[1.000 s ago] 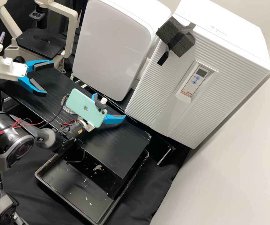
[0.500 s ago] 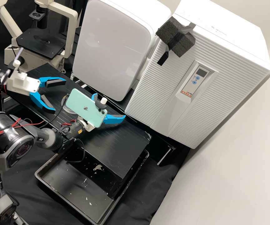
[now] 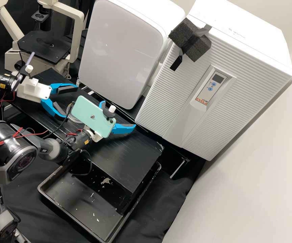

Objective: Place the petri dish on the microscope

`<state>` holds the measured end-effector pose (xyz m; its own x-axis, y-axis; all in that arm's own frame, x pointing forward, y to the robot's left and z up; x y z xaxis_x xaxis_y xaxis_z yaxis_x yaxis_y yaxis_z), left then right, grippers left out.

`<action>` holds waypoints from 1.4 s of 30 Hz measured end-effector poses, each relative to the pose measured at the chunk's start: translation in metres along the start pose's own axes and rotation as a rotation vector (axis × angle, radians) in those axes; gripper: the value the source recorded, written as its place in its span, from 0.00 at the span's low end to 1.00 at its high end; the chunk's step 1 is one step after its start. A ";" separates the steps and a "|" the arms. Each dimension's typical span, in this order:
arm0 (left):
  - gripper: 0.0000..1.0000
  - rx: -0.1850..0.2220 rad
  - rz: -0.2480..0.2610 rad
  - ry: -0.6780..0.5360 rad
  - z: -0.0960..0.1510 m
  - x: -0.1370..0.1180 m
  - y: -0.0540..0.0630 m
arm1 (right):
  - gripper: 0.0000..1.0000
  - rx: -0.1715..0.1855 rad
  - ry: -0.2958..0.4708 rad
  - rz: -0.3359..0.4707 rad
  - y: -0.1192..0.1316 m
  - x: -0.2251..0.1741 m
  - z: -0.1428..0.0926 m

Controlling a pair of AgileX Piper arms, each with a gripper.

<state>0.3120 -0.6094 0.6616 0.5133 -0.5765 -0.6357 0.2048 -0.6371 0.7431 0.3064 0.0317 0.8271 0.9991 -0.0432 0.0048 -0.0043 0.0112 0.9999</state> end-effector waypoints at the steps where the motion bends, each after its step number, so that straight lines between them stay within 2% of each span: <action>1: 1.00 -0.003 -0.004 -0.007 0.001 0.001 -0.001 | 1.00 0.000 0.000 0.000 0.000 0.000 0.000; 9: 1.00 -0.020 -0.049 -0.028 0.006 0.011 -0.014 | 1.00 0.000 0.000 0.000 0.000 0.000 0.000; 15: 1.00 -0.027 -0.053 -0.029 0.004 0.017 -0.017 | 1.00 0.000 0.000 0.000 0.000 0.000 0.000; 34: 1.00 -0.065 -0.038 -0.025 0.009 0.030 -0.022 | 1.00 0.000 0.000 0.000 0.000 0.000 0.000; 42: 1.00 -0.056 -0.032 -0.012 0.010 0.031 -0.022 | 1.00 0.000 0.000 0.000 0.000 0.000 0.000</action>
<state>0.3155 -0.6182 0.6233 0.4961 -0.5622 -0.6617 0.2678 -0.6259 0.7325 0.3064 0.0317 0.8271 0.9991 -0.0432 0.0048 -0.0043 0.0112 0.9999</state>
